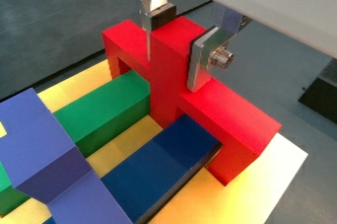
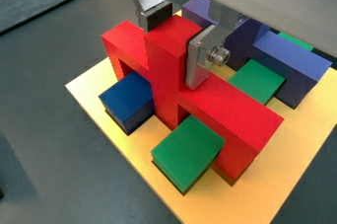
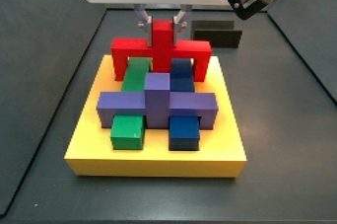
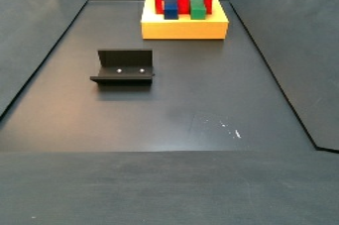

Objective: Pick up the red object. Move up. Place the red object on the fixture. Regrasp the red object. Move to above the board. Insert the red object.
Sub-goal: Insert the red object.

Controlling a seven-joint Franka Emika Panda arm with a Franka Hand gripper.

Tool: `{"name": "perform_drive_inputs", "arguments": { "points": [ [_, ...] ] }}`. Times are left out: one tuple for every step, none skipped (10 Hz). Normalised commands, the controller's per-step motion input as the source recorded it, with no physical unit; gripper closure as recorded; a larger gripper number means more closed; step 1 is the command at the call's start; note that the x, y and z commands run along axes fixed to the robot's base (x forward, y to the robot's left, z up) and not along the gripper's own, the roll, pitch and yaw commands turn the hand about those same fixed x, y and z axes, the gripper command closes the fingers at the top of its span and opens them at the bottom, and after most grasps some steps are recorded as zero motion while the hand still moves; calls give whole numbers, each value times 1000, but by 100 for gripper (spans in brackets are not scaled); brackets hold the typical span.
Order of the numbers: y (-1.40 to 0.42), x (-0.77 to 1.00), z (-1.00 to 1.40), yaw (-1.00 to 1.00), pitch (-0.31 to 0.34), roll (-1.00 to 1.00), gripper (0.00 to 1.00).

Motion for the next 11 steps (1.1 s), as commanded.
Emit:
{"name": "perform_drive_inputs", "arguments": {
  "points": [
    [0, -337, -300, 0, -379, -7, 100],
    [-46, -34, -306, 169, -190, 86, 100],
    [0, 297, -189, 3, -4, 86, 100],
    [0, 323, -134, -440, 0, 143, 100],
    [0, 243, -106, -426, 50, 184, 100],
    [-14, 386, -86, -411, 63, 186, 100],
    [0, 163, -97, -309, 13, 109, 100],
    [0, 0, -243, -97, -26, 49, 100],
    [0, -43, -294, -51, -67, 13, 100],
    [0, 37, -629, -57, -59, 69, 100],
    [0, 111, -854, -60, -20, 126, 100]
  ]
}}
